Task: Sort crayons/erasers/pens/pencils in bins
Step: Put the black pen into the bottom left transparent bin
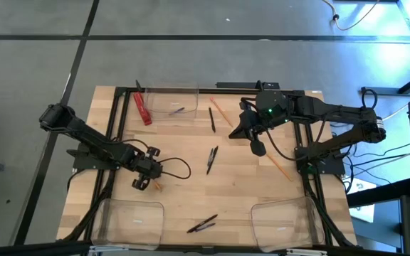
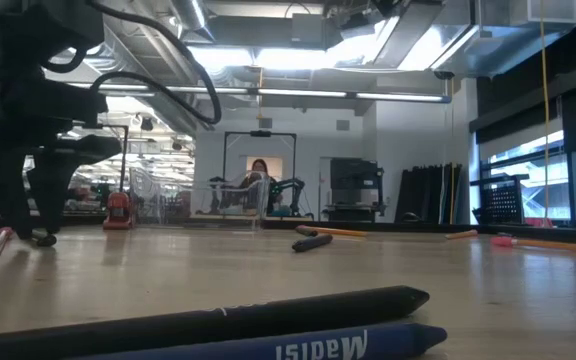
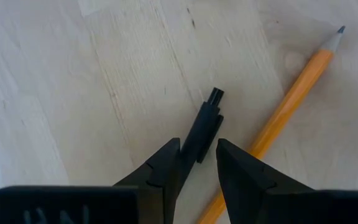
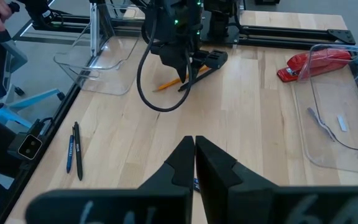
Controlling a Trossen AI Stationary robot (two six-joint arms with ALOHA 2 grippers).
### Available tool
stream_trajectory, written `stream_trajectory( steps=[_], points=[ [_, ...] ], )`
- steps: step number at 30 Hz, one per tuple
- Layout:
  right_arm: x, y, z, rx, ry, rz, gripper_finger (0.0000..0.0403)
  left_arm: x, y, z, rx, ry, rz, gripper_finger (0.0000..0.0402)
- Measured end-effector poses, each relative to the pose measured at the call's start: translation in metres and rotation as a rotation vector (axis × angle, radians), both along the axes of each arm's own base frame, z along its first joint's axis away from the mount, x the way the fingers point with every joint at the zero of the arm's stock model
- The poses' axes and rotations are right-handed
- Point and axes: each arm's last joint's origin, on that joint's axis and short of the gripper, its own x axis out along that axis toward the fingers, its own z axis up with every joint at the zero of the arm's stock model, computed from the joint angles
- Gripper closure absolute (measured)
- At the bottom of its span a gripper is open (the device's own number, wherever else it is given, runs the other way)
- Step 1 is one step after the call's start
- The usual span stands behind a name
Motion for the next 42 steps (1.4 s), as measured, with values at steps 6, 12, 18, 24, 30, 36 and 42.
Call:
stream_trajectory(
  steps=[6, 12, 18, 24, 30, 36, 42],
  points=[
    [-0.0001, 0.0001, 0.0001, 0.0, 0.0, 0.0, 0.0385, 0.0003, 0.0009, 0.0001, 0.041, -0.001, -0.073, 0.0305],
    [0.0, 0.0, 0.0, 0.0, 0.0, 0.0, 0.0385, 0.0015, 0.0042, 0.0001, 0.046, 0.001, -0.079, 0.0305],
    [0.0, -0.0001, 0.0, 0.009, 0.002, -0.006, 0.0385, 0.0017, 0.0033, 0.0, -0.002, 0.011, -0.092, 0.0305],
    [-0.0001, 0.0, 0.0, 0.019, 0.005, -0.014, 0.0385, 0.0017, 0.0033, 0.0, 0.003, 0.012, -0.106, 0.0305],
    [0.0, -0.0001, -0.0001, 0.019, 0.006, -0.013, 0.0385, 0.0018, 0.0035, 0.0, 0.003, 0.011, -0.106, 0.0305],
    [-0.0001, 0.0, -0.0001, 0.019, 0.006, -0.013, 0.0385, -0.0006, 0.0043, -0.0052, 0.001, 0.007, -0.105, 0.0305],
    [0.0, 0.0, -0.0001, 0.019, 0.006, -0.013, 0.0385, -0.0025, 0.0048, -0.0091, -0.007, -0.006, -0.1, 0.0305]
  ],
)
